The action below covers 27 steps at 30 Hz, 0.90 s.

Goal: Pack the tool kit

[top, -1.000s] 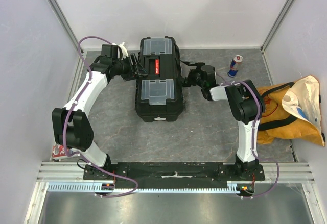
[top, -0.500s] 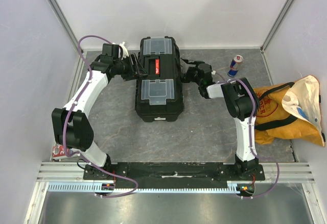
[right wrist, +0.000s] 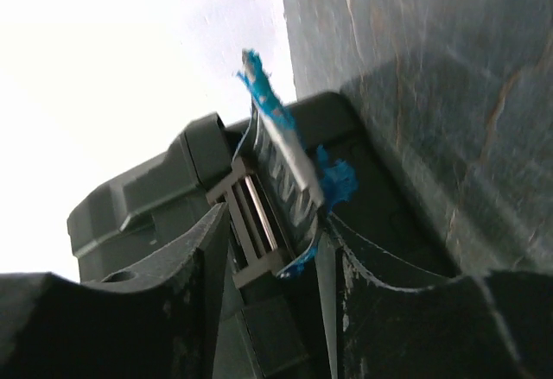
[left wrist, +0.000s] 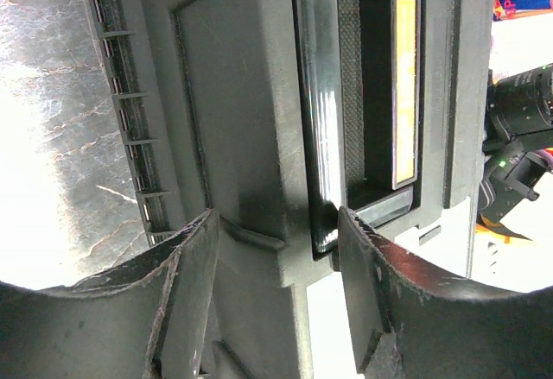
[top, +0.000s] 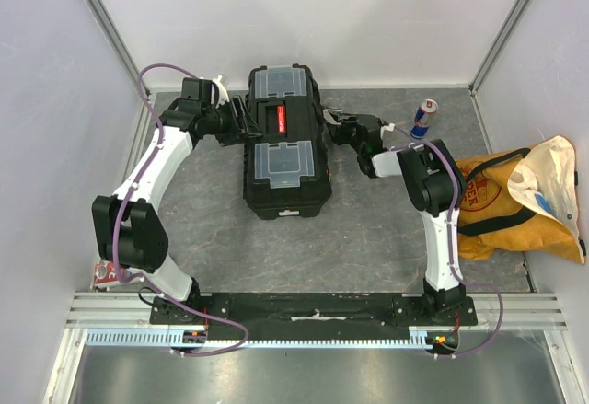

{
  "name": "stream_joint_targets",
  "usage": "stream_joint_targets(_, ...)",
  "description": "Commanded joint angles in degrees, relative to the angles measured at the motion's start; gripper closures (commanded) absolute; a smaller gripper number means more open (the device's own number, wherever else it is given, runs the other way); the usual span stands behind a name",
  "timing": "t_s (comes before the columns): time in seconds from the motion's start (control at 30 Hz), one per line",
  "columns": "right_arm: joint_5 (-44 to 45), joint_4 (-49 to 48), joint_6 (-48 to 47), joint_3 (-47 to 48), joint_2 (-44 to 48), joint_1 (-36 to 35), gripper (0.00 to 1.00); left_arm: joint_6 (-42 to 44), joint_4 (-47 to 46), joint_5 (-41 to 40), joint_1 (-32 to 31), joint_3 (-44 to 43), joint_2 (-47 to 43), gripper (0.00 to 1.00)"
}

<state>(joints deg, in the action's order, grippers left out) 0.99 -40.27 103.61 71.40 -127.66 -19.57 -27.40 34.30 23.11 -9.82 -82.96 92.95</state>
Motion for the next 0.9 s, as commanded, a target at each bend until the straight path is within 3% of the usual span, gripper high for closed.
stream_joint_targets(0.0,6.83,-2.27,-7.1,-0.82,3.82,1.38,0.53,2.7,4.28,-2.28,0.77,-0.71,-1.1,0.38)
stream_joint_targets(0.2,7.09,-1.66,-12.2,-0.29,4.52,1.64,0.65,3.05,4.28,-2.28,1.03,-0.45,-1.1,0.38)
stream_joint_targets(0.33,5.43,2.38,-14.49,2.42,4.35,1.82,0.88,3.14,4.37,-2.19,1.12,-0.28,-1.01,0.38)
stream_joint_targets(0.5,4.28,4.84,-17.64,4.54,4.08,1.99,1.0,3.31,4.46,-1.93,1.3,-0.45,-1.1,0.38)
stream_joint_targets(0.87,10.95,19.96,-40.22,9.81,13.39,1.99,1.0,3.4,4.81,-0.7,1.74,-5.01,-0.84,0.38)
